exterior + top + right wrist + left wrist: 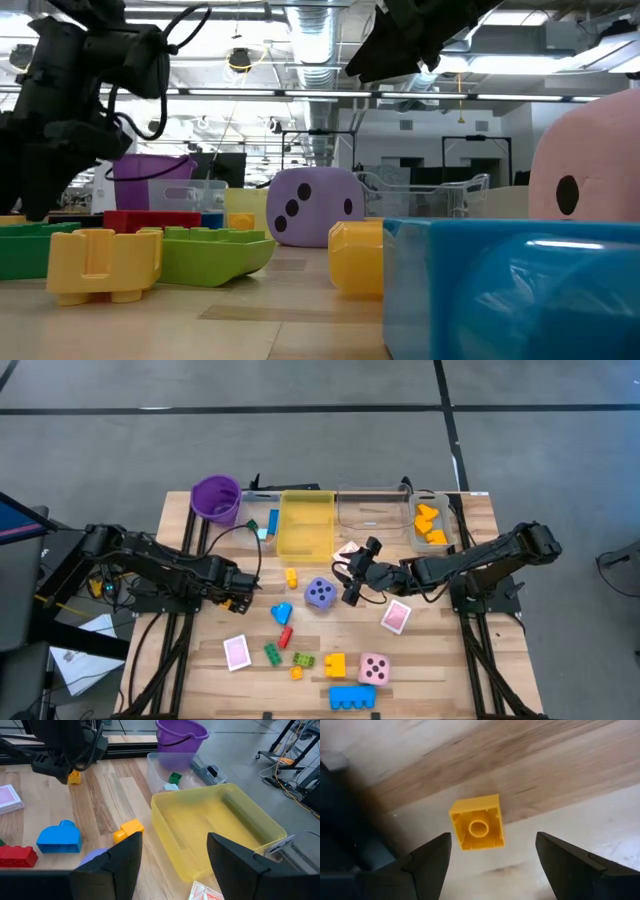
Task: Pick & Place Toys
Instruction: Put the small yellow game piece into the white bin
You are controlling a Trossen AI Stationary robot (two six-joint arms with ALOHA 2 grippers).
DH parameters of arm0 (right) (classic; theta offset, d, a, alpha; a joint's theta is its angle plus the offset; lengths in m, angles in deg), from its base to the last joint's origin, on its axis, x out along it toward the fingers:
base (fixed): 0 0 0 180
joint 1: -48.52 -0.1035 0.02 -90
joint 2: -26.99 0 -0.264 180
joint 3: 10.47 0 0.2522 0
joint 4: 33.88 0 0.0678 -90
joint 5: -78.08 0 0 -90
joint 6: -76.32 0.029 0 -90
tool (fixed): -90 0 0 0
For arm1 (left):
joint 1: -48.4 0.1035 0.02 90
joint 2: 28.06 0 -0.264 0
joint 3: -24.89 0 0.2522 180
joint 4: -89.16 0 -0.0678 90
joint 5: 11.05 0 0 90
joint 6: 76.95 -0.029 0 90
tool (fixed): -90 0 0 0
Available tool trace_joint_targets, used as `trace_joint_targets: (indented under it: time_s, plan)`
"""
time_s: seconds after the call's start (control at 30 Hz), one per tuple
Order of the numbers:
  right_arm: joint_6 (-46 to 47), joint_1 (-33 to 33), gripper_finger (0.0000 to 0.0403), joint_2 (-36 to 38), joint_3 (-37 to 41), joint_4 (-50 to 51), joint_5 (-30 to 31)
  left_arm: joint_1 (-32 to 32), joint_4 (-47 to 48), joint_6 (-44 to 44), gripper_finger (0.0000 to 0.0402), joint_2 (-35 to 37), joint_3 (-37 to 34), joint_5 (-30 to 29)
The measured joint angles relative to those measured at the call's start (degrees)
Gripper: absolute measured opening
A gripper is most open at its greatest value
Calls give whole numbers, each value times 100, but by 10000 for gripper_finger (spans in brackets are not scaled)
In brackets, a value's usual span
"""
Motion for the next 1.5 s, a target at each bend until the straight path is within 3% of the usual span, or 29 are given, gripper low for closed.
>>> trace_joint_targets:
  time_s: [0.2, 0.67, 1.23, 1.5]
  plan:
    - [0, 0, 217, 0, 0, 0, 0, -1, -88, 180, 274, 0, -162, -260]
    - [0, 0, 217, 0, 0, 0, 0, -1, -430, 183, 204, 0, -218, -519]
    - [0, 0, 217, 0, -2, 22, 0, -1, -709, 8, 171, 21, -569, -138]
    - [0, 0, 217, 0, -2, 22, 0, -3, -1085, 8, 131, 254, -540, -218]
